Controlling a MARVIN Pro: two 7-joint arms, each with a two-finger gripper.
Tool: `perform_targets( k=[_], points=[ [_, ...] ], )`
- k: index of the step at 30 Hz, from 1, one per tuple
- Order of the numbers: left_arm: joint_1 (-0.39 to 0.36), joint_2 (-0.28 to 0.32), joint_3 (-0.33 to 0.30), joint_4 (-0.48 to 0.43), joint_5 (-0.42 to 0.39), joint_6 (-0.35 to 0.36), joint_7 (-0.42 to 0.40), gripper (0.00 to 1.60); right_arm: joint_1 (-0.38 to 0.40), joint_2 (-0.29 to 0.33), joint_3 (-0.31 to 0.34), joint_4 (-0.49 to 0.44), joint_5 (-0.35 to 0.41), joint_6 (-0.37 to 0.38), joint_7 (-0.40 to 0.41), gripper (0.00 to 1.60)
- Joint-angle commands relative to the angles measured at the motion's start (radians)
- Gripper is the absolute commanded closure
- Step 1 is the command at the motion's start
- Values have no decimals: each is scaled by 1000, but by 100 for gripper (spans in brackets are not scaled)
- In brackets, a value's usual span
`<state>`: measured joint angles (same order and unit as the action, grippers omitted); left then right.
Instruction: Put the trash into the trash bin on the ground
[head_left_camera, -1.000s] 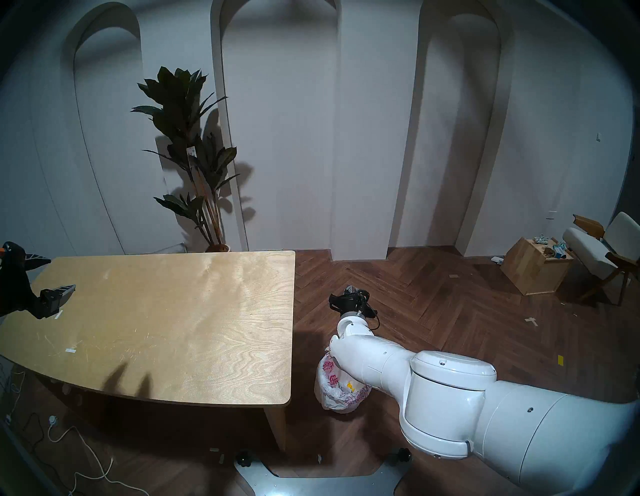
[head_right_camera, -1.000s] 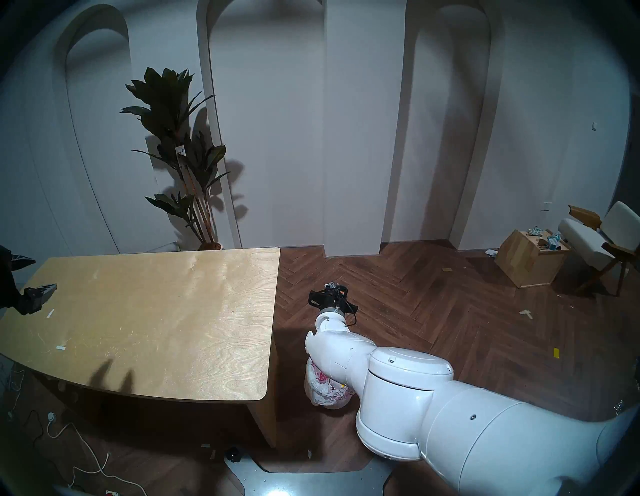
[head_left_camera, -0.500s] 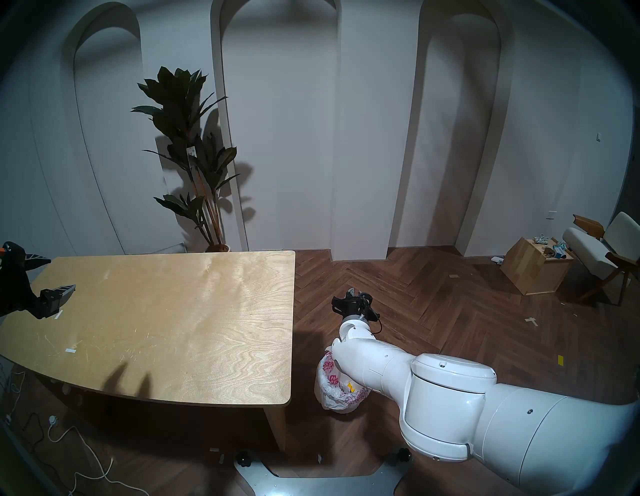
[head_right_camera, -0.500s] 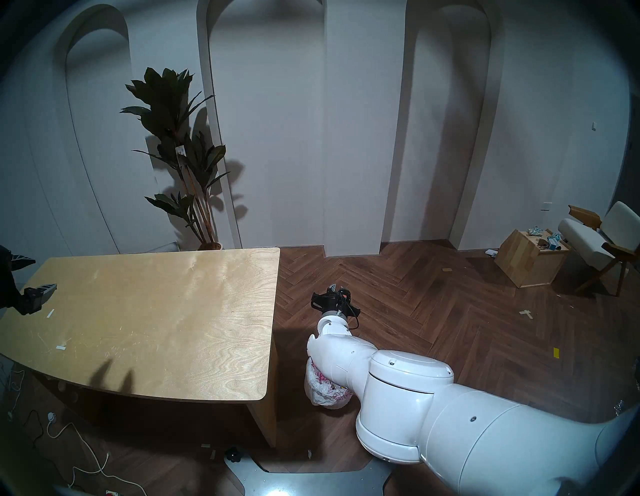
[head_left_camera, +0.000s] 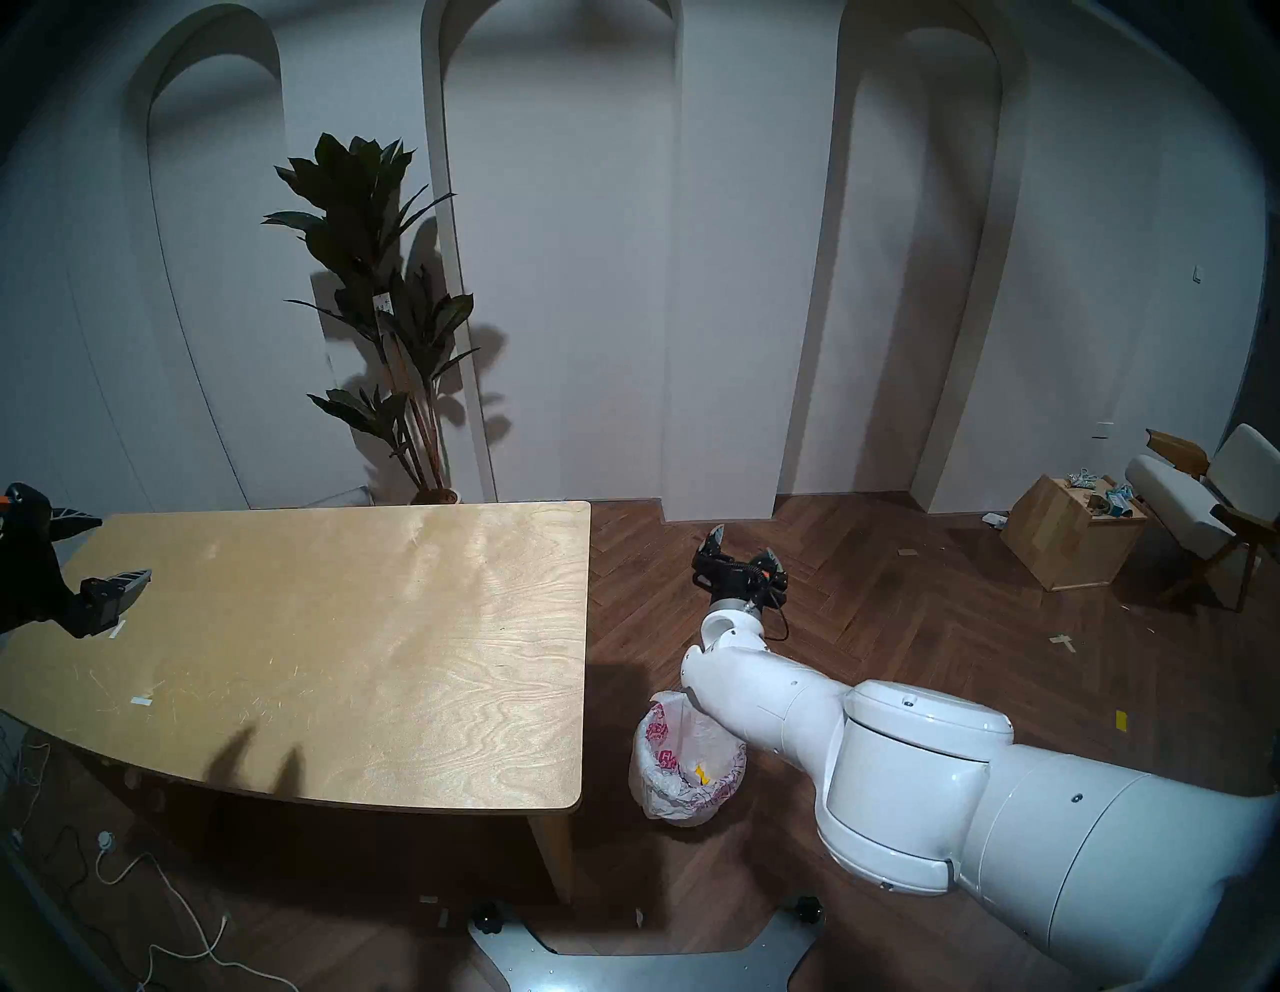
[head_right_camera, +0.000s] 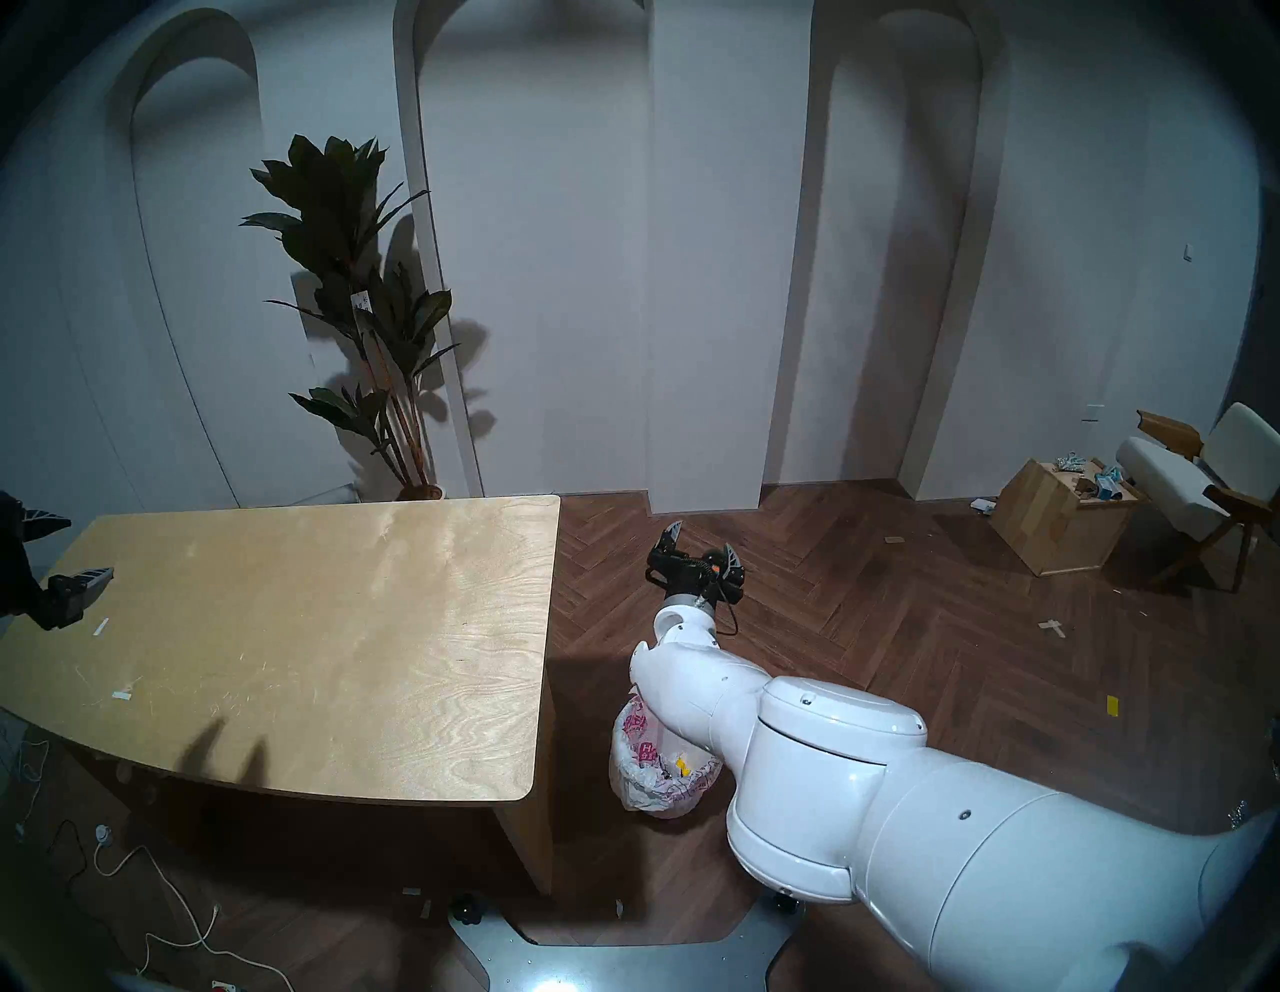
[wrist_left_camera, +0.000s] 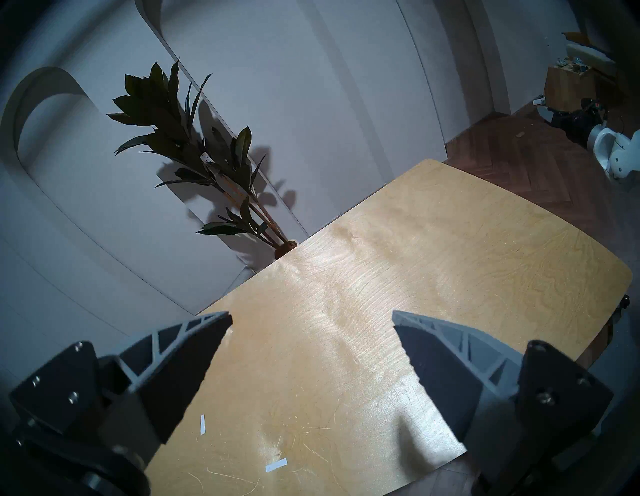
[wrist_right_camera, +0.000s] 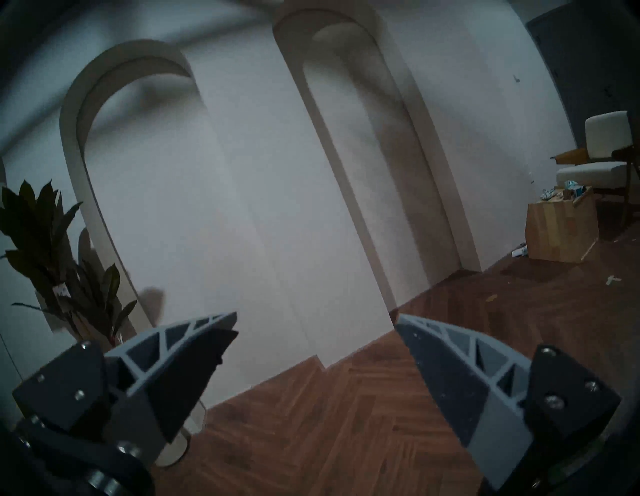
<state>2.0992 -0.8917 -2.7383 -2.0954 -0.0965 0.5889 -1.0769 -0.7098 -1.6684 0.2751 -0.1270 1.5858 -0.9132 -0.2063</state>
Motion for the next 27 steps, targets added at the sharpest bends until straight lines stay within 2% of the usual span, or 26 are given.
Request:
perform_targets(
  k=[1,9,19,27],
  points=[
    [-3,5,-4,-3,0,-1,1,0,38,67,-10,14,-21,-47,23,0],
    [-19,23,47,-39,-21,-5,-2,0,10,106,-16,26,-29,-47,37,0],
    [-51,60,180,-118,-54,-14,7,0,16,144,-22,27,-37,-47,57,0],
    [-76,84,284,-164,-69,-25,29,0,24,149,-28,16,-46,-47,82,0]
  ],
)
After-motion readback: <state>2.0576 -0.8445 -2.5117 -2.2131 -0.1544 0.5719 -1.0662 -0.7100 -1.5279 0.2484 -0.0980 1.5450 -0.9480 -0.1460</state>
